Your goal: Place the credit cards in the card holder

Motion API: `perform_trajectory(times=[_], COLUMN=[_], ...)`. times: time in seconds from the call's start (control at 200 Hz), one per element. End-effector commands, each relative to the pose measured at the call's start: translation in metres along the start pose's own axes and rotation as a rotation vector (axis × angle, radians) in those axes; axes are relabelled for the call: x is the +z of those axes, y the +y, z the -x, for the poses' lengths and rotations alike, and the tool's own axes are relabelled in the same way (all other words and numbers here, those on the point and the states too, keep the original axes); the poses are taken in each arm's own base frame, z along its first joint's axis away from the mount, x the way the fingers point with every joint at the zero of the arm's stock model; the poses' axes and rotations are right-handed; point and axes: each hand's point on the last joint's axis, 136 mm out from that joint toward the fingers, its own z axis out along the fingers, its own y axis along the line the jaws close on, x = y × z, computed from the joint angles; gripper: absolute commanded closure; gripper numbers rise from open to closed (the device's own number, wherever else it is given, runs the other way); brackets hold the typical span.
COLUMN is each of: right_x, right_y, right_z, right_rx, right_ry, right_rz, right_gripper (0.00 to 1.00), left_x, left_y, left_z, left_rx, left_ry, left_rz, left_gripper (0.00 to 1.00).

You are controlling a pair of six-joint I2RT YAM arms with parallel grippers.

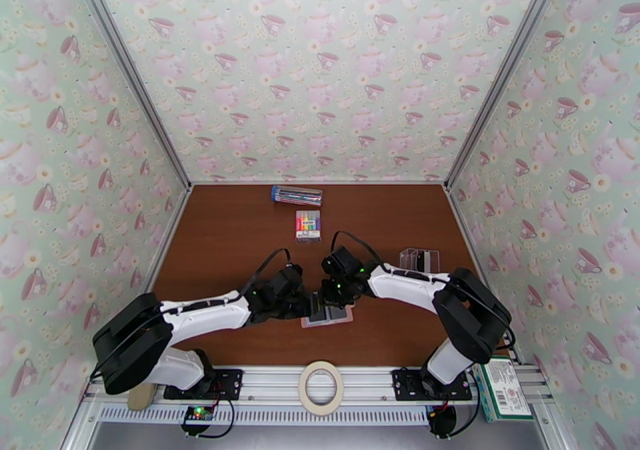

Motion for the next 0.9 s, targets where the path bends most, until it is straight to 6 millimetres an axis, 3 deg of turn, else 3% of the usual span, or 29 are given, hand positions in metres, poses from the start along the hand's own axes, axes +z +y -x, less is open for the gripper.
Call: perform_trajectory(times=[0.0, 0.896], right_x=[-0.001, 0.011], right_y=[0.017, -0.013], right_z=[0.008, -0.001], right_rx=[-0.027, -0.012], right_ry=[-0.018, 0.015], right_rz=[0.042, -0.076], right_gripper=[0.90, 0.95], left_x=[-0.003, -0.002], left_y=[-0.014, -0.012], left_z=[0.009, 0.008], left_rx=[0.014, 0.008], left_ry=[-0.025, -0.026], left_rz=[-0.045, -0.043], left_gripper=[0.46, 0.46])
